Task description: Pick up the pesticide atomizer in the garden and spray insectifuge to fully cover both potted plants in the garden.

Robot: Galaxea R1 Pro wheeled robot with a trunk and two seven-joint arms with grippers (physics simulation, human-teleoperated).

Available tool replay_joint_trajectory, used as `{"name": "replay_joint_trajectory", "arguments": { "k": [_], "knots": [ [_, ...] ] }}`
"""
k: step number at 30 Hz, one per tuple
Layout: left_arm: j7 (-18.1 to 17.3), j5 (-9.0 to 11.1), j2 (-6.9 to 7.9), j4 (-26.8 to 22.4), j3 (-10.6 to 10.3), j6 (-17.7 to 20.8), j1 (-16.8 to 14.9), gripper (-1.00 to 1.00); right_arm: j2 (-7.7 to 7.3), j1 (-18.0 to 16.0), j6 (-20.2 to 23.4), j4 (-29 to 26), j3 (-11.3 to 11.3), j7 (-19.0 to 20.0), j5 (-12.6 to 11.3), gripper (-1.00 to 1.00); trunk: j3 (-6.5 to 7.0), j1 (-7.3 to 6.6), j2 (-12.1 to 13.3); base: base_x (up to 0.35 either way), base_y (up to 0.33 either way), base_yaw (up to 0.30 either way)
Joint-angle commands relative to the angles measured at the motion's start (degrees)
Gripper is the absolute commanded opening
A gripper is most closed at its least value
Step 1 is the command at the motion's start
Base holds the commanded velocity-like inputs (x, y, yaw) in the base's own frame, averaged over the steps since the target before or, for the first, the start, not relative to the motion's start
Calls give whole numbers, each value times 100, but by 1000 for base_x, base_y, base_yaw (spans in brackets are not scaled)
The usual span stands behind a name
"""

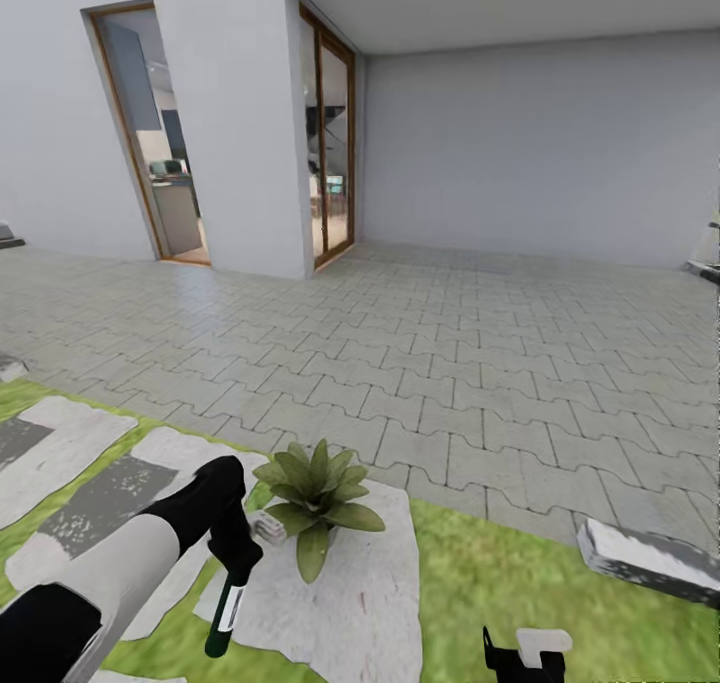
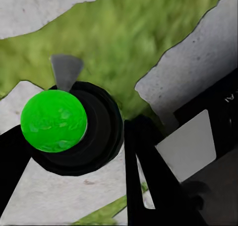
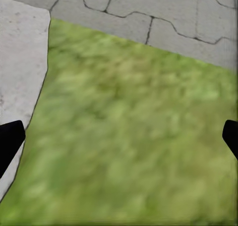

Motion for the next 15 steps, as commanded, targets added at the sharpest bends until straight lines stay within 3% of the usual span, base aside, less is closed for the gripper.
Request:
{"name": "replay_joint_trajectory", "arguments": {
  "k": [1,4,9,15],
  "knots": [
    [-63,-110,-8,-11,-14,47,-9,-100,1,-4,-16,4,-42,-19,61,100,-6,-1,-2,2,0,-44],
    [-71,-233,-30,-5,-27,50,-23,-100,-4,-4,-14,-2,-45,-5,69,100,-6,-1,-2,0,0,-13],
    [-74,-253,-29,69,-34,50,-22,-100,-8,-4,-11,1,-43,-4,70,100,-6,-1,-2,35,0,-1],
    [-73,-254,-36,375,-32,48,-15,-100,-8,-4,-11,6,-43,-16,70,100,-6,-1,-2,273,0,0]
  ]
}}
